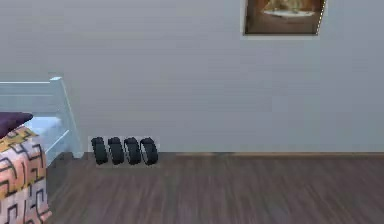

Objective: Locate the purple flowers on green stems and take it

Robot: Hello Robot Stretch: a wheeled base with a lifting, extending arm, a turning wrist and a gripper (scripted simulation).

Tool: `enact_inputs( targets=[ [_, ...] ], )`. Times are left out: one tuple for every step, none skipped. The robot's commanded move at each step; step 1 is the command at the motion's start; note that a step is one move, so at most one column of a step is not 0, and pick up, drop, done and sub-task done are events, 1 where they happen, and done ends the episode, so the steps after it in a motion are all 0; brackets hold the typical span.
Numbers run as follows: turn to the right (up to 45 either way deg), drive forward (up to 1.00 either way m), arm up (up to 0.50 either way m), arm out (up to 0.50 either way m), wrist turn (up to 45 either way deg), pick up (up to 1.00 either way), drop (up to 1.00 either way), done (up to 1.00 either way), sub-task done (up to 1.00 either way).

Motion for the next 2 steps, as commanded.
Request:
enact_inputs(
  targets=[
    [45.0,0.0,0.0,0.0,0.0,0.0,0.0,0.0,0.0],
    [45.0,0.0,0.0,0.0,0.0,0.0,0.0,0.0,0.0]
  ],
)
